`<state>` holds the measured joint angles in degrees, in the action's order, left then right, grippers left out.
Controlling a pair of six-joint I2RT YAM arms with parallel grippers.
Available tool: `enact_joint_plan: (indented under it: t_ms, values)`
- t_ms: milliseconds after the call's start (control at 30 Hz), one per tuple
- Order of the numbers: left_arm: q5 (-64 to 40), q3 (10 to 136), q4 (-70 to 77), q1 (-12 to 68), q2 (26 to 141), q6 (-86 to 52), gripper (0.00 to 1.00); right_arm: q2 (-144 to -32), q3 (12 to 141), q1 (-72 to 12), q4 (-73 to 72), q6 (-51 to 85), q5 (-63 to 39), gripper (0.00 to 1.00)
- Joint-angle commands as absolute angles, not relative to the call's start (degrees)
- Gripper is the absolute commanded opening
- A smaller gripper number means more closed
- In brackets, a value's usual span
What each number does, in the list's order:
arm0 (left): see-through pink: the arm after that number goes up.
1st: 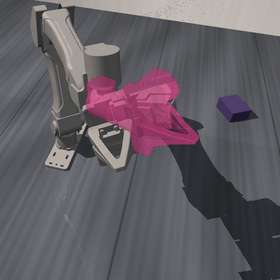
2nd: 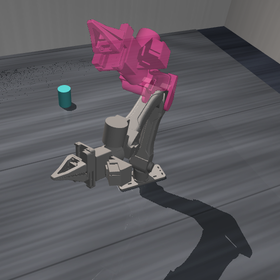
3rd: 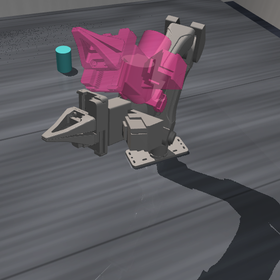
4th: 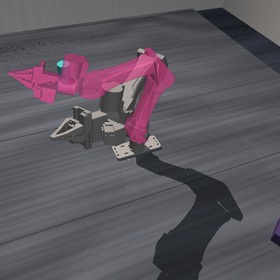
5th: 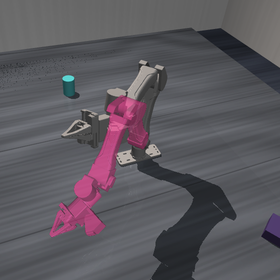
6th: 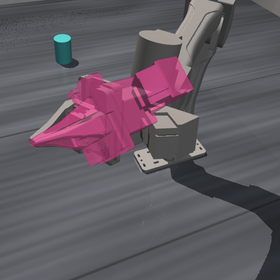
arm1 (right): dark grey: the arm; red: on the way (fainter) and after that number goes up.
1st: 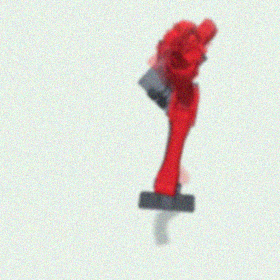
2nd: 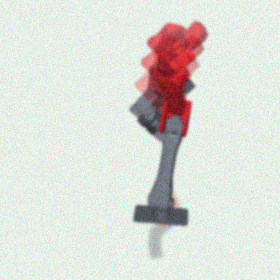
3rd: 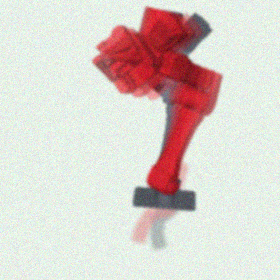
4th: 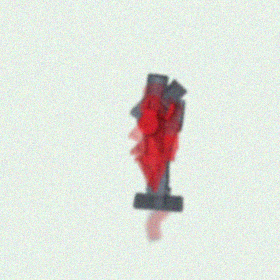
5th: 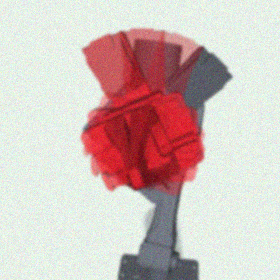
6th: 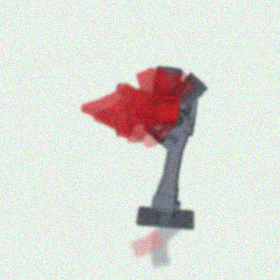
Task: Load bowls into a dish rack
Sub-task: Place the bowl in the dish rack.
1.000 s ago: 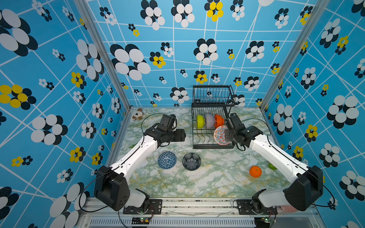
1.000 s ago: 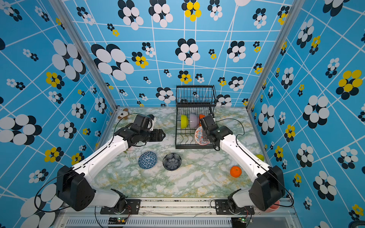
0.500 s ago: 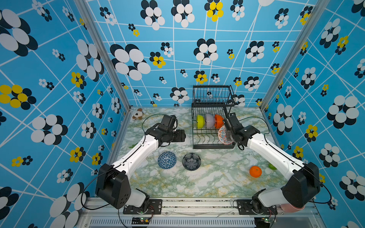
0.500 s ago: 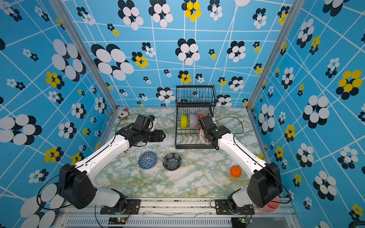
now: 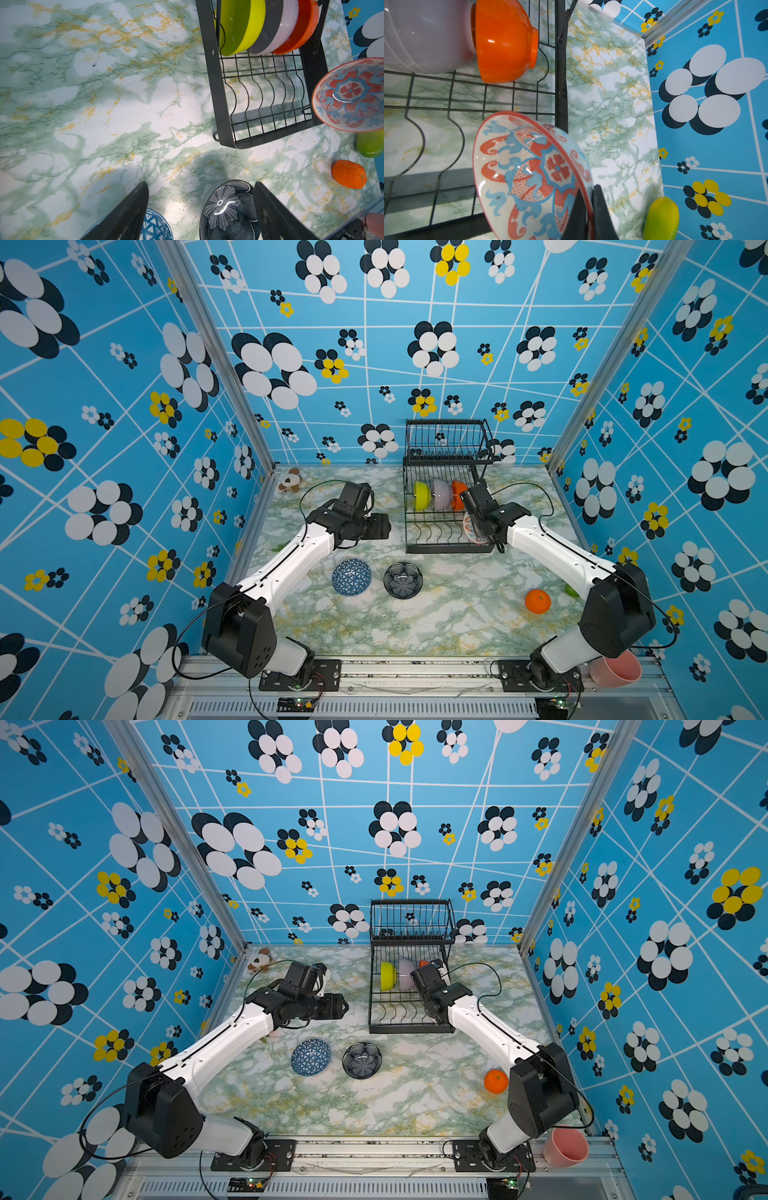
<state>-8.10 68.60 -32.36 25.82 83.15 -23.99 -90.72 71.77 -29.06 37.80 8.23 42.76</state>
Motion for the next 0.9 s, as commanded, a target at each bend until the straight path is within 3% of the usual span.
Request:
enact_joint_plan:
  t_ms: [0,867]
  values:
    - [-7.7,68.5,-33.6,25.3,84.1,-23.9,0.81,-92.2,74.3,-28.9,35.3,5.8,47.4,0.00]
    - [-7.4,68.6,-33.7,25.3,84.2,-23.6,0.81,-103.3,78.6,-31.9,30.7,-2.6,56.2,0.00]
